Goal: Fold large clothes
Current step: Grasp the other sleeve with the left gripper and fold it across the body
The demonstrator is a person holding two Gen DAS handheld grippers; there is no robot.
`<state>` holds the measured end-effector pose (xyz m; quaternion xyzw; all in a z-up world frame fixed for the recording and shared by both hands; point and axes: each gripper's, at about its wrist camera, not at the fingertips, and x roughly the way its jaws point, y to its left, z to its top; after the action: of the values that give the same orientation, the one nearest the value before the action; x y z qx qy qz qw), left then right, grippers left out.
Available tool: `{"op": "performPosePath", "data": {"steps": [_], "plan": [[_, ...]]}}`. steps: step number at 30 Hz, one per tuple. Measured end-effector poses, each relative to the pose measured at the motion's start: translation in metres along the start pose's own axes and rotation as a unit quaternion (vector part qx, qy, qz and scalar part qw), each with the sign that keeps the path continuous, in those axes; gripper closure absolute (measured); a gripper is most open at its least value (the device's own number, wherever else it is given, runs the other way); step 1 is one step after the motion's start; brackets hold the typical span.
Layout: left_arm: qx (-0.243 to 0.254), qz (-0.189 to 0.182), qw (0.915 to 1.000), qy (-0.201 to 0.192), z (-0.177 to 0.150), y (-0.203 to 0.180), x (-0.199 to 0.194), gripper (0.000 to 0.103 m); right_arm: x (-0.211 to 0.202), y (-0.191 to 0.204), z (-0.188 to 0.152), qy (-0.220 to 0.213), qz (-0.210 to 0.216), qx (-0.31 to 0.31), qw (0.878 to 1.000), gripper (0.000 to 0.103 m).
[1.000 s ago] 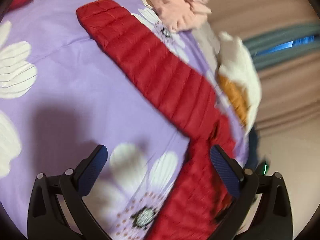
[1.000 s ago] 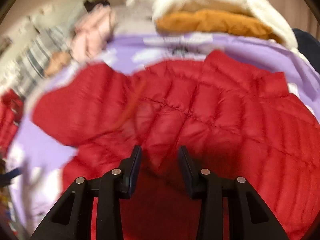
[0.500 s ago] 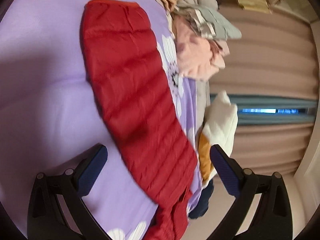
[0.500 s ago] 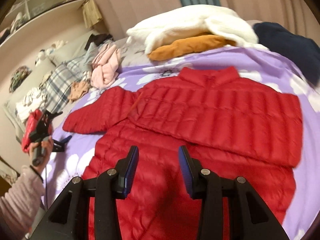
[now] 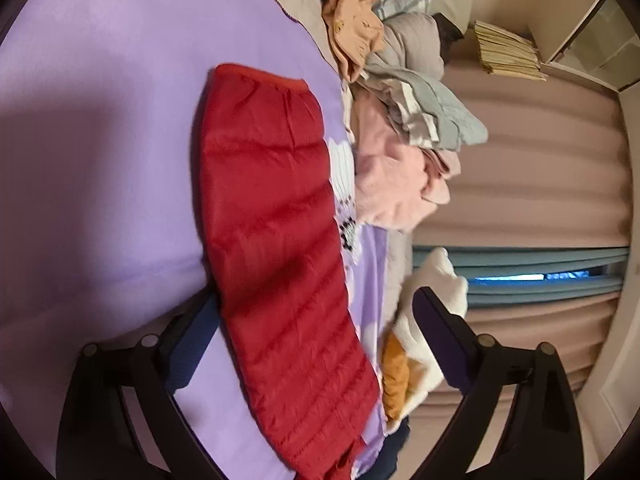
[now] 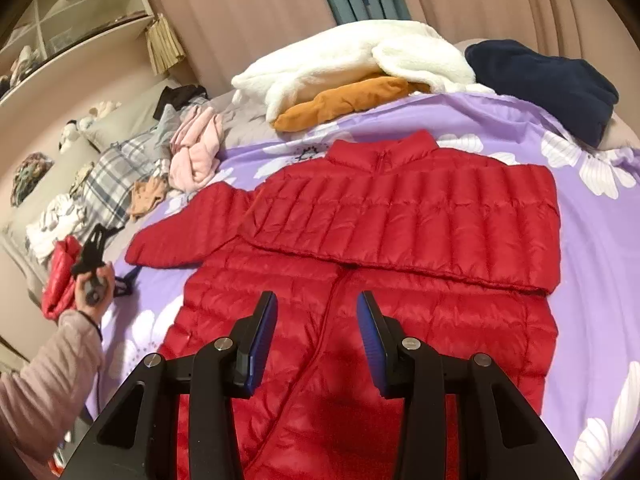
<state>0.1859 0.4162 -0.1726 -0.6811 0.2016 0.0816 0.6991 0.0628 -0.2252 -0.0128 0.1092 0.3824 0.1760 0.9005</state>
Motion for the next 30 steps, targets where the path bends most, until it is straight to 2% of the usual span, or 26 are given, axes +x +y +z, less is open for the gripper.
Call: {"op": "performPosePath", "data": {"steps": [2, 4, 5, 6, 7, 8, 9, 12, 15, 19, 22, 25, 28, 29, 30], "plan": [[0.000, 0.007, 1.0000, 0.000, 0.004, -0.003, 0.005, 0.009, -0.001, 0.000, -0.003, 0.001, -0.005, -0.003, 1.000, 0.062], [0.006, 0.023, 0.9997, 0.001, 0.006, -0.005, 0.012, 0.015, -0.001, -0.002, -0.007, 0.005, -0.010, -0.002, 1.000, 0.062], [0.013, 0.032, 0.9994, 0.005, 0.006, -0.006, 0.014, 0.026, 0.000, -0.003, -0.008, 0.008, -0.014, -0.002, 1.000, 0.061], [0.017, 0.044, 0.9988, 0.007, 0.006, -0.003, 0.017, 0.047, 0.001, -0.004, -0.009, 0.011, -0.019, -0.001, 1.000, 0.061], [0.017, 0.058, 0.9981, 0.014, 0.006, 0.001, 0.020, 0.058, 0.002, -0.005, -0.011, 0.014, -0.021, 0.002, 1.000, 0.061], [0.014, 0.071, 0.9971, 0.023, 0.007, 0.008, 0.024, 0.080, 0.002, -0.006, -0.012, 0.017, -0.022, 0.005, 1.000, 0.061], [0.010, 0.082, 0.9963, 0.026, 0.007, 0.014, 0.024, 0.090, 0.003, -0.008, -0.013, 0.020, -0.022, 0.008, 1.000, 0.061], [0.019, 0.100, 0.9946, 0.017, 0.007, 0.014, 0.019, 0.091, 0.001, -0.010, -0.017, 0.021, -0.030, 0.006, 0.999, 0.061], [0.085, 0.125, 0.9885, 0.005, -0.001, -0.011, 0.013, 0.096, -0.003, -0.012, -0.019, 0.021, -0.032, 0.010, 0.999, 0.061], [0.170, 0.110, 0.9792, 0.002, -0.024, -0.065, 0.004, 0.096, -0.006, -0.017, -0.021, 0.019, -0.027, 0.023, 0.999, 0.061], [0.255, 0.089, 0.9628, 0.010, -0.060, -0.115, -0.003, 0.096, -0.010, -0.018, -0.025, 0.017, -0.024, 0.028, 0.999, 0.061], [0.343, 0.058, 0.9371, 0.028, -0.112, -0.165, -0.010, 0.095, -0.016, -0.021, -0.028, 0.012, -0.024, 0.033, 0.999, 0.061], [0.440, 0.032, 0.8960, 0.051, -0.182, -0.209, -0.016, 0.095, -0.025, -0.028, -0.030, 0.005, -0.022, 0.047, 0.999, 0.061], [0.476, 0.019, 0.8769, 0.062, -0.214, -0.224, -0.018, 0.094, -0.028, -0.031, -0.031, 0.002, -0.024, 0.054, 0.998, 0.061], [0.501, 0.010, 0.8627, 0.071, -0.238, -0.233, -0.018, 0.093, -0.031, -0.035, -0.032, -0.002, -0.024, 0.060, 0.998, 0.061]]}}
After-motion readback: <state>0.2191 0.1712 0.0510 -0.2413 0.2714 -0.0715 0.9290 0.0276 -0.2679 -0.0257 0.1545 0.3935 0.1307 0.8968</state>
